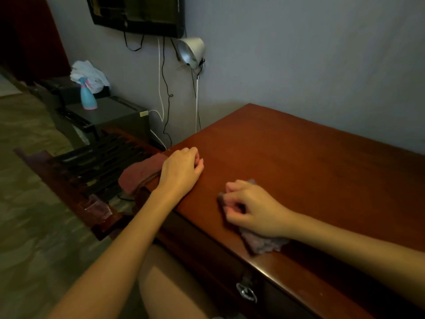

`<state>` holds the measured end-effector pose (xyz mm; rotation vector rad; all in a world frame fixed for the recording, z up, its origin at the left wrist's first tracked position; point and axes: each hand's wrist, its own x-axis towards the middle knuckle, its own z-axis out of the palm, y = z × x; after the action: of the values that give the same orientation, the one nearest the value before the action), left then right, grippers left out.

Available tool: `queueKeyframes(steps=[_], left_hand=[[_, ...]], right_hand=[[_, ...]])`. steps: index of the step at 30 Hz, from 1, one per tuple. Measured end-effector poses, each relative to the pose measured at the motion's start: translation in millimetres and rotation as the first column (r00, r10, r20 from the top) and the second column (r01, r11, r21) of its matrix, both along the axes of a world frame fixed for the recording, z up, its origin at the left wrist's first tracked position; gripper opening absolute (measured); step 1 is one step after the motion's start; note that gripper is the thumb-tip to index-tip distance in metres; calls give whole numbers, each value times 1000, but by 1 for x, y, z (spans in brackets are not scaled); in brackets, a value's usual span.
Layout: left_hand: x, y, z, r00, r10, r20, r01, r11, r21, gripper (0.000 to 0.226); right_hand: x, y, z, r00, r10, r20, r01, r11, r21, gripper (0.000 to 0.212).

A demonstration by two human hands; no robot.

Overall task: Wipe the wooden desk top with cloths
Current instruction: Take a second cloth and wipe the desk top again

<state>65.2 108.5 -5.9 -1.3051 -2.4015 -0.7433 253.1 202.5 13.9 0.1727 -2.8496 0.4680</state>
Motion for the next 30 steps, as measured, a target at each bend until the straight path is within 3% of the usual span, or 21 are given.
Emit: queueKeyframes(steps=[3,7,10,15,19,22,26,30], left_hand=[[-1,1,-1,1000,-2,-1,2,1000,-1,17],[0,1,0,1000,1,-3,-1,1000,6,17],[1,0,1,1000,12,5,-12,1000,1,17],[2,0,2,1000,28,12,-28,1000,-5,17],[1,0,1,1000,24,8,-24,1000,-4,17],[0,0,0,1000,26,-8,-26,1000,2,16],[0,0,-1,1000,3,-3,-3,1000,18,16],[0,0,0,1000,8,6,-8,1000,12,16]], right_hand=[[-18,46,0,982,-189,14,189,982,-9,27],[-71,99,4,859,-512,4,511,859,22,31],[-107,98,7,795,-606,4,605,794,60,38],[-103,59,5,865,-500,-34,501,862,75,36],[-51,17,0,979,-201,-29,203,974,101,32],[-16,25,-1,999,-45,9,44,998,53,25],[-22,84,3,972,-235,27,234,972,32,29],[-70,139,5,863,-503,42,500,864,57,34]])
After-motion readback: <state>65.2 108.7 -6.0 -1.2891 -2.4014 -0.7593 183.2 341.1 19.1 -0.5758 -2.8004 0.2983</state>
